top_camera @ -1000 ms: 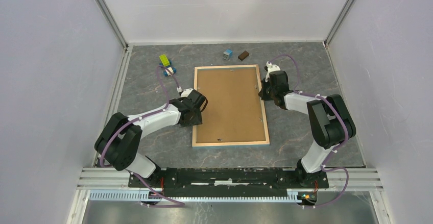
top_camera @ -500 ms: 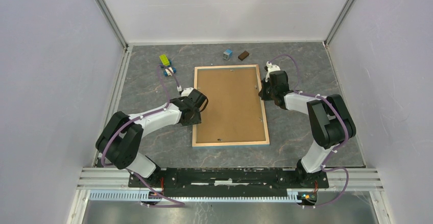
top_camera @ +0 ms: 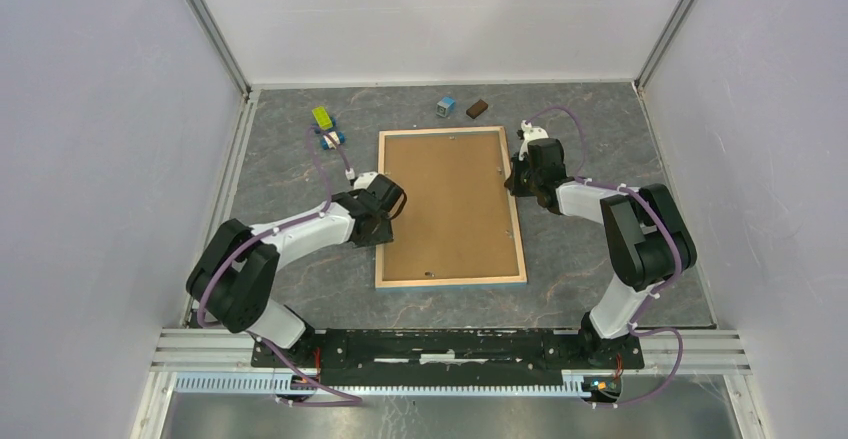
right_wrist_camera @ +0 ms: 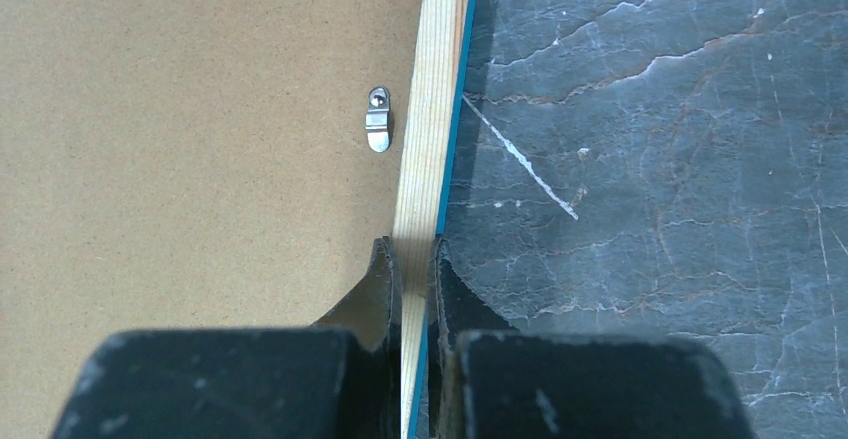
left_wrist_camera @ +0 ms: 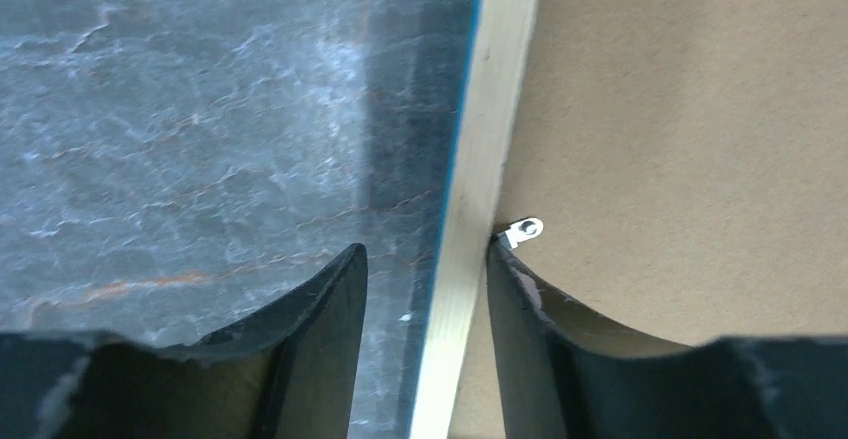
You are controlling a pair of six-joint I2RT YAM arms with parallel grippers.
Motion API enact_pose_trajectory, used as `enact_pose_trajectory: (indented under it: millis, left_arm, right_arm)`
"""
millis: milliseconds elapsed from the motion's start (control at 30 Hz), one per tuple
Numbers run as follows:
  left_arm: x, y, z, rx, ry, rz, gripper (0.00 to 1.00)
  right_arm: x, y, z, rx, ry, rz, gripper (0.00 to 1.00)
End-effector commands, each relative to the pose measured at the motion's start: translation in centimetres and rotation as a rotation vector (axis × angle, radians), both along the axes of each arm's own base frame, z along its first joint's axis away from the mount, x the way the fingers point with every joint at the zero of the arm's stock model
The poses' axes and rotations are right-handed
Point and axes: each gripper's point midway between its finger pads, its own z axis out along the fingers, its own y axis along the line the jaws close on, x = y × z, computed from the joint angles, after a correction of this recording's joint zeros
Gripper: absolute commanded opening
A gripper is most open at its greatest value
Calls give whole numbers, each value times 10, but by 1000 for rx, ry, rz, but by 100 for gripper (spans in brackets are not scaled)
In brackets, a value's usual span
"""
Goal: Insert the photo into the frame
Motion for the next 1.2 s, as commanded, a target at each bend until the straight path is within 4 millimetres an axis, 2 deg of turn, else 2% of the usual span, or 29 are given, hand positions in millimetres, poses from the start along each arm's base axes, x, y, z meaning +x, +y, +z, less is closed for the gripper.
enact_pose_trajectory:
  millis: [0,100,233,367,467,600,767,900,1167]
  left_arm:
    - [-4,6,16,-29,-29,21,69]
    - [-10,8,38,-56,-57,4,89]
    - [-2,7,64,-84,-123,5,94]
    - [26,-7,74,-117,-178,10,95]
    - [27,-16,60,-119,-122,-8,95]
    - [8,-7,36,-88,-43,-11,94]
    - [-11,1,23,-88,-8,-13,80]
    - [-13,0,12,-80,26,-19,69]
    - [-11,0,1,-57,41,-22,72]
  right_arm:
    - [-46,13,-43,-2,196,119,0]
    - [-47,13,-44,1,200,120,0]
    - [-47,13,-44,-1,200,119,0]
    - [-48,13,-45,-2,201,119,0]
    - [-46,13,-44,-3,199,119,0]
    - [-47,14,-44,1,200,122,0]
    - [-47,13,-44,0,200,122,0]
    - [-48,14,-45,1,202,122,0]
    - [-47,14,-44,4,200,124,0]
